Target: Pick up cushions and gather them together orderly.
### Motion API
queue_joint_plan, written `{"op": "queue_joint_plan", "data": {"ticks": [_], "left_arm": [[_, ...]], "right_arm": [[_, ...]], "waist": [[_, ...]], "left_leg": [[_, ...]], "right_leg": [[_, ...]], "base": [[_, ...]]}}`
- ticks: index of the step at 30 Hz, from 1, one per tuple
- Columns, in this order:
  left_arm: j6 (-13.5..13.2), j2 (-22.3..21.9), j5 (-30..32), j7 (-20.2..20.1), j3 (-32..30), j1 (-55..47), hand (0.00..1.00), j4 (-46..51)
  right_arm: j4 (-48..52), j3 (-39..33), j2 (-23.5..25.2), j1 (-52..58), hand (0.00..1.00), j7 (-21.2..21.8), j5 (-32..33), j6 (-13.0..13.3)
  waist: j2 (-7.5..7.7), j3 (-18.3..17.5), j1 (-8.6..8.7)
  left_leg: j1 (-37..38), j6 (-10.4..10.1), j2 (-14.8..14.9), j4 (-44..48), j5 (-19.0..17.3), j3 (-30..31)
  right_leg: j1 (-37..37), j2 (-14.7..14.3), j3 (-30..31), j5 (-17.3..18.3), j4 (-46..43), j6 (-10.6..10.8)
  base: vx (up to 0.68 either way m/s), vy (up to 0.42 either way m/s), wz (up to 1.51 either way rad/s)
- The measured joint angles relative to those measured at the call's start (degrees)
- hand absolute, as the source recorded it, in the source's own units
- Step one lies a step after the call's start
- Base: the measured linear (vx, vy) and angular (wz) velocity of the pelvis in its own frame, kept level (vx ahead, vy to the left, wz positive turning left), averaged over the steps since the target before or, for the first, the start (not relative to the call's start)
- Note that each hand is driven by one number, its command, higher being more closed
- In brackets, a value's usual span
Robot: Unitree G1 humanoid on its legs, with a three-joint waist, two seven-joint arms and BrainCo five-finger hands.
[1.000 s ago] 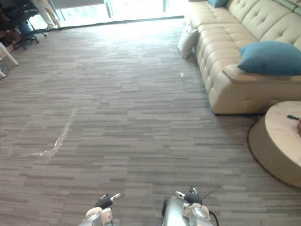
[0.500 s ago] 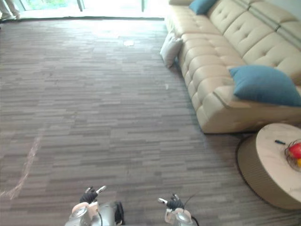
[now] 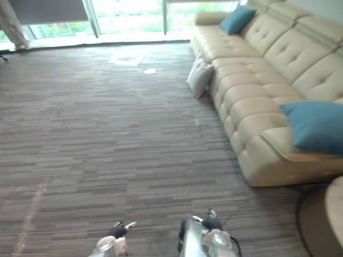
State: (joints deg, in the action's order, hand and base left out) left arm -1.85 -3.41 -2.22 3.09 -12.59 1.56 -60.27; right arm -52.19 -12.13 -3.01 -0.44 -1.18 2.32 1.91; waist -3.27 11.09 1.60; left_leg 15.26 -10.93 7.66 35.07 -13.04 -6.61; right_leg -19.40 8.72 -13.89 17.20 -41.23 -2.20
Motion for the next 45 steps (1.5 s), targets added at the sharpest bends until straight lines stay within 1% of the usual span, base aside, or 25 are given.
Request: {"op": "queue_joint_plan", "data": {"ticks": [1, 2, 4, 6, 9, 11, 12, 13, 14, 16, 17, 18, 19, 24, 26, 27, 28, 31, 32, 34, 35, 36, 39, 43, 45], "left_arm": [[0.0, 0.1, -0.1, 0.0, -0.3, -0.3, 0.0, 0.6], [0.0, 0.1, -0.1, 0.0, -1.2, -0.6, 0.0, 1.9], [-0.1, 0.4, -0.1, 0.2, -2.2, -0.7, 0.0, 3.5], [-0.4, 0.5, -0.3, 0.2, -2.0, -0.8, 0.0, 5.7], [-1.2, 0.5, -0.3, 0.4, -2.4, -0.7, 0.0, 6.6], [-1.6, 0.5, -0.7, 0.4, -2.8, -0.7, 0.0, 6.7], [-1.6, 1.3, -1.8, 0.5, -2.8, -0.6, 0.0, 6.4], [-1.5, 2.8, -2.0, 0.6, -3.7, -0.6, 0.0, 5.9], [-1.4, 3.0, -2.2, 0.6, -4.5, -0.6, 0.0, 5.9], [-1.1, 4.2, -2.5, 0.7, -4.3, -0.4, 0.0, 5.2], [-0.8, 4.8, -2.6, 0.6, -4.0, -0.4, 0.0, 3.9], [-0.1, 5.0, -2.5, 0.7, -3.1, -0.5, 0.0, 2.7], [0.1, 4.6, -2.6, 0.8, -1.8, -0.4, 0.0, 2.1], [0.6, 4.1, -2.4, 0.7, -0.4, -0.3, 0.0, 0.9], [0.8, 2.9, -2.2, 0.6, 0.6, -0.1, 0.0, 0.7], [0.8, 2.5, -2.0, 0.5, 0.6, 0.0, 0.0, 0.7], [0.8, 2.1, -1.4, 0.4, 0.5, -0.2, 0.0, 0.6], [0.8, 0.1, 0.0, -0.1, 0.8, -0.4, 0.0, -0.1], [0.8, 0.1, 0.0, 0.0, 0.0, -0.4, 0.0, 0.1], [0.9, 0.1, 0.0, 0.1, -1.0, -0.6, 0.0, 0.1], [0.9, 0.0, 0.0, 0.0, -2.0, -0.6, 0.0, 0.8], [0.8, 0.3, -0.1, 0.1, -2.8, -0.7, 0.0, 2.4], [-0.2, 0.4, -1.6, 0.3, -3.3, -1.8, 0.0, 6.0], [-0.7, 0.3, -2.5, 0.6, -4.5, -1.7, 0.0, 6.4], [-0.9, 0.2, -2.6, 0.6, -4.5, -2.0, 0.0, 6.2]], "right_arm": [[0.0, 0.0, -0.2, -0.2, 0.0, -0.1, 0.0, -0.3], [-0.6, 0.2, -0.1, -0.5, 0.0, -0.2, 0.0, -0.6], [-1.3, 1.6, 1.1, -0.6, 0.0, -0.3, 0.2, -0.9], [-1.4, 3.1, 3.3, -0.9, 0.0, -0.5, 0.5, -1.0], [-1.4, 3.2, 4.5, -1.3, 0.0, -1.2, 0.7, -1.0], [-2.5, 3.4, 4.7, -1.3, 0.0, -1.3, 1.0, -0.8], [-4.4, 3.6, 4.9, -1.8, 0.0, -1.3, 1.0, -0.8], [-4.9, 4.4, 6.1, -2.0, 0.0, -1.2, 1.0, -0.9], [-4.9, 4.3, 6.5, -1.8, 0.0, -1.2, 0.9, -0.9], [-4.9, 4.3, 7.0, -1.0, 0.0, -1.1, 0.0, -0.9], [-4.9, 4.3, 6.4, -0.6, 0.0, -1.2, -0.1, -0.9], [-4.8, 4.6, 5.8, -0.4, 0.0, -1.1, -0.1, -0.9], [-2.7, 4.6, 5.4, 0.1, 0.0, -1.0, -0.1, -0.8], [1.4, 4.0, 5.1, 0.2, 0.0, -0.9, -0.1, 0.9], [1.4, 3.2, 4.5, 0.2, 0.0, -0.9, -0.1, 0.9], [1.3, 3.0, 4.3, 0.3, 0.0, -1.0, -0.1, 0.8], [1.1, 3.1, 3.9, 0.4, 0.0, -1.0, -0.1, 0.4], [1.3, 2.8, 1.1, -0.4, 0.0, -0.8, -0.2, -0.2], [1.4, 2.1, 1.0, -0.3, 0.0, -0.9, -0.1, -0.3], [1.2, 2.2, 0.7, -0.2, 0.0, -0.9, -0.1, -0.5], [0.8, 2.3, 0.9, -0.7, 0.0, -1.0, -0.1, -0.8], [-0.9, 3.5, 1.4, -1.1, 0.0, -1.1, -0.1, -1.0], [-1.8, 4.5, 4.0, -1.2, 0.0, -1.3, 0.2, -1.3], [-2.8, 4.3, 5.2, -1.3, 0.0, -1.8, 0.1, -1.5], [-4.1, 4.5, 5.0, -0.7, 0.0, -2.0, 0.1, -1.7]], "waist": [[-0.31, 1.1, -0.09], [-0.81, 1.5, -0.74], [0.16, 1.8, -1.69], [1.37, 1.4, -2.22], [1.42, 1.5, -3.05], [1.61, 1.1, -4.37], [2.6, 0.4, -5.21], [4.73, -0.4, -4.7], [5.44, -0.7, -4.81], [7.41, -1.6, -5.29], [7.96, -1.3, -4.93], [7.25, -0.7, -4.36], [5.77, -0.1, -4.21], [5.03, -0.2, -2.31], [5.27, -0.1, -1.43], [5.56, -0.1, -1.45], [6.54, -0.2, -1.12], [1.59, -1.2, -0.55], [0.0, -0.9, -0.45], [-0.65, -0.4, -0.53], [-0.98, 0.0, -0.69], [-0.1, 0.7, -1.12], [1.7, 0.6, -2.45], [1.55, 0.5, -3.64], [1.46, -0.7, -4.96]], "left_leg": [[-6.6, -4.7, 2.4, 13.7, 8.1, 1.7], [-12.0, -3.3, 5.8, 24.6, 7.7, -0.6], [-17.6, 1.7, 8.4, 29.0, 4.5, -5.7], [-26.9, 6.3, 10.7, 19.5, 0.6, -13.3], [-31.7, 7.2, 8.2, 1.4, 1.1, -14.4], [-32.4, 5.2, 4.0, -13.4, 9.4, -10.5], [-32.0, 7.9, 2.1, -11.8, 11.3, -9.3], [-32.6, 9.2, 1.2, -10.1, 8.7, -10.6], [-33.1, 9.9, 1.2, -7.6, 6.9, -11.1], [-30.6, 11.2, -1.2, -5.7, 1.9, -12.5], [-25.5, 11.7, -3.1, -7.9, -0.5, -14.3], [-19.5, 12.6, -4.3, -9.8, -2.5, -14.9], [-12.2, 12.8, -4.9, -13.9, -3.4, -15.4], [0.5, 11.3, -5.5, -24.8, -4.5, -14.6], [6.1, 11.5, -6.0, -28.5, -6.2, -13.5], [7.4, 11.2, -6.4, -29.1, -7.0, -12.8], [10.0, 11.1, -7.4, -29.4, -8.5, -10.4], [6.0, 9.1, -2.6, -14.9, -6.9, -5.4], [0.8, 2.4, 0.3, -1.1, -2.3, -2.3], [-5.9, -4.0, 3.0, 14.1, 5.2, 1.0], [-11.3, -3.0, 5.9, 24.1, 5.2, -0.2], [-15.5, 0.6, 7.7, 28.8, 3.5, -3.6], [-24.5, 6.7, 8.8, 16.5, -0.8, -12.4], [-27.2, 5.8, 6.0, -9.5, 1.9, -11.5], [-26.8, 6.3, 4.0, -14.7, 11.1, -8.8]], "right_leg": [[4.2, -1.2, -0.8, 1.2, 2.4, -0.3], [9.3, -2.9, -0.8, 1.7, 5.7, -0.7], [16.7, -3.5, -0.8, 1.9, 11.4, -0.9], [24.8, -3.4, 0.0, 1.0, 21.1, 0.8], [30.0, -2.1, 1.3, 1.8, 25.6, 3.0], [33.0, -0.9, 3.4, 3.7, 27.6, 5.7], [34.3, 0.2, 6.3, 4.0, 28.5, 5.9], [34.3, 1.8, 8.5, 1.8, 28.8, 4.4], [33.5, 2.5, 9.9, -0.2, 27.8, 5.5], [30.9, 5.4, 13.0, -3.4, 18.3, 9.2], [24.1, 7.4, 16.2, -10.5, 1.3, 11.4], [16.7, 7.9, 17.4, -13.3, -15.6, 12.0], [10.6, 7.1, 15.6, -11.0, -24.1, 9.7], [-4.0, 4.7, 4.6, -6.2, -13.4, 7.3], [-4.4, 2.4, 0.9, -10.1, 8.1, 5.3], [-4.5, 1.9, 0.9, -11.3, 11.8, 5.5], [-4.9, 1.3, 3.3, -16.2, 11.4, 2.2], [-4.1, 0.2, 1.5, -7.5, 3.5, -0.1], [-1.0, -1.0, -0.1, -5.1, 3.7, -0.9], [3.0, -2.4, -0.9, -3.2, 5.0, -1.5], [7.1, -4.0, -0.9, -1.9, 7.4, -2.1], [12.2, -4.6, -0.8, -1.2, 10.9, -2.4], [22.1, -4.6, 2.2, -1.1, 20.6, -1.2], [26.7, -3.6, 6.5, 0.8, 23.6, 2.5], [28.4, -2.7, 9.9, 3.3, 23.6, 5.5]], "base": [[0.63, -0.123, 0.05], [0.62, -0.087, -0.16], [0.57, -0.02, -0.3], [0.63, 0.033, -0.26], [0.6, 0.174, -0.31], [0.54, 0.266, -0.56], [0.77, 0.376, -0.46], [0.67, 0.337, -0.32], [0.66, 0.365, -0.07], [0.66, 0.381, -0.22], [0.78, 0.346, -0.26], [0.75, 0.272, -0.41], [0.62, 0.194, -0.32], [0.53, 0.077, 0.07], [0.52, -0.105, 0.43], [0.61, -0.163, 0.52], [0.65, -0.18, 0.38], [0.68, -0.229, 0.2], [0.68, -0.252, 0.14], [0.46, -0.116, 0.09], [0.62, -0.096, -0.01], [0.6, -0.081, -0.1], [0.49, -0.011, -0.45], [0.49, 0.195, -0.7], [0.51, 0.302, -0.71]]}}
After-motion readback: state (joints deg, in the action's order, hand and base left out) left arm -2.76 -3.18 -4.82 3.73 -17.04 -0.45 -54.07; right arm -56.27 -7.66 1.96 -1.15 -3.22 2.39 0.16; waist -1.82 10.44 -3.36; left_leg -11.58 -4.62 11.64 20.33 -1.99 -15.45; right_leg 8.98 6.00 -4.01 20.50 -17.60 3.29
